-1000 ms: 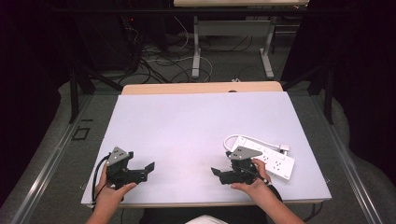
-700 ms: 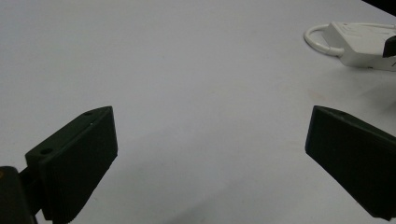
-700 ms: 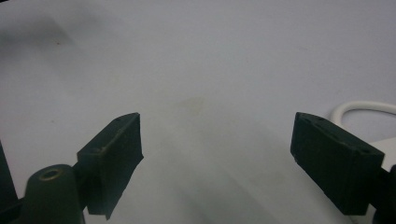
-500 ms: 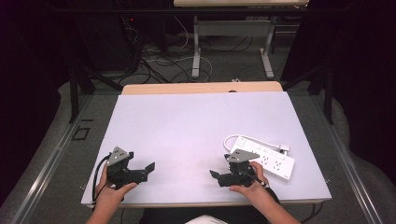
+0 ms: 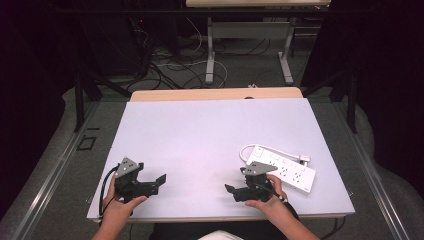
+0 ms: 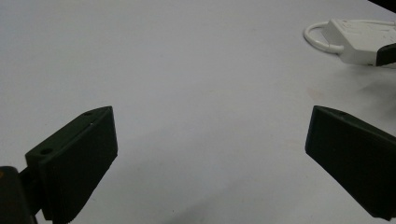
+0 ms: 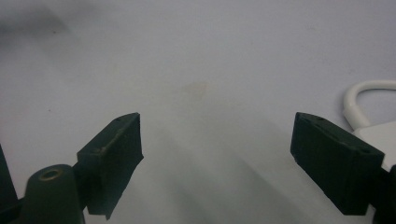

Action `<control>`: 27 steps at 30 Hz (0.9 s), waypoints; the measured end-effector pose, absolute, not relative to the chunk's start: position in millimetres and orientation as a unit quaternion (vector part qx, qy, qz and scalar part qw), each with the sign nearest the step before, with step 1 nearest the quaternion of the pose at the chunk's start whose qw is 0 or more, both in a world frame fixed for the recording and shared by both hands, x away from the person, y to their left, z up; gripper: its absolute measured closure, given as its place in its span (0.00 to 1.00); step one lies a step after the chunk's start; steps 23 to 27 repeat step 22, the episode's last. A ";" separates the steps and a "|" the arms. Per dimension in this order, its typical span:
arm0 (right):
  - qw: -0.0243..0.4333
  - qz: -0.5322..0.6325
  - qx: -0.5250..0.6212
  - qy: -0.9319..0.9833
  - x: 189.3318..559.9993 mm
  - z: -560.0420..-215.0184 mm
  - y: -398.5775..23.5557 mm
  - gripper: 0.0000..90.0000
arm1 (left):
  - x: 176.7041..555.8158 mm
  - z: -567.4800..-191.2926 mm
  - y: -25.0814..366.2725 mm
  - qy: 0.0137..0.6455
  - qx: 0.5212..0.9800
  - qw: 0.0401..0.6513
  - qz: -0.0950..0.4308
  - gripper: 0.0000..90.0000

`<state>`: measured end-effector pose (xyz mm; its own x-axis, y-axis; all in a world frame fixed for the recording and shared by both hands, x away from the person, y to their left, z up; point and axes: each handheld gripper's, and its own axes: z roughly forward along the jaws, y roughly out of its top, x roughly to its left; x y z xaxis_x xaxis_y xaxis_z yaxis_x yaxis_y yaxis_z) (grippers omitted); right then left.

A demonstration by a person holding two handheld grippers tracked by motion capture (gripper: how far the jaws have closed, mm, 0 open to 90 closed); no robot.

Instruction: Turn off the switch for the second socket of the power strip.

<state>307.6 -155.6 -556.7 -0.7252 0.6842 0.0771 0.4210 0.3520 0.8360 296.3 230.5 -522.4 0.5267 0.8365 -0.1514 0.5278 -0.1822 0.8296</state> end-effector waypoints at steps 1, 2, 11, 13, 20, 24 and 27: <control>0.145 0.456 0.340 0.810 307.6 -556.9 -155.5 0.18 | 296.5 -522.6 230.4 0.455 0.749 0.450 0.171 0.02; 0.145 0.456 0.341 0.809 307.6 -556.9 -155.6 0.18 | 296.5 -522.6 230.4 0.455 0.750 0.449 0.171 0.02; 0.141 0.453 0.344 0.810 307.4 -556.9 -156.9 0.18 | 296.5 -522.6 230.3 0.455 0.750 0.449 0.171 0.02; 0.143 0.456 0.343 0.809 307.7 -557.1 -156.9 0.18 | 296.8 -522.5 231.0 0.454 0.752 0.446 0.173 0.02; 0.142 0.455 0.347 0.808 307.7 -556.7 -157.4 0.18 | 297.2 -522.7 230.7 0.453 0.752 0.446 0.173 0.02; 0.142 0.453 0.347 0.809 307.5 -556.2 -158.0 0.18 | 297.2 -522.6 230.7 0.453 0.752 0.446 0.173 0.02; 0.142 0.453 0.347 0.809 307.5 -556.2 -158.0 0.18 | 297.2 -522.6 230.7 0.453 0.752 0.446 0.173 0.02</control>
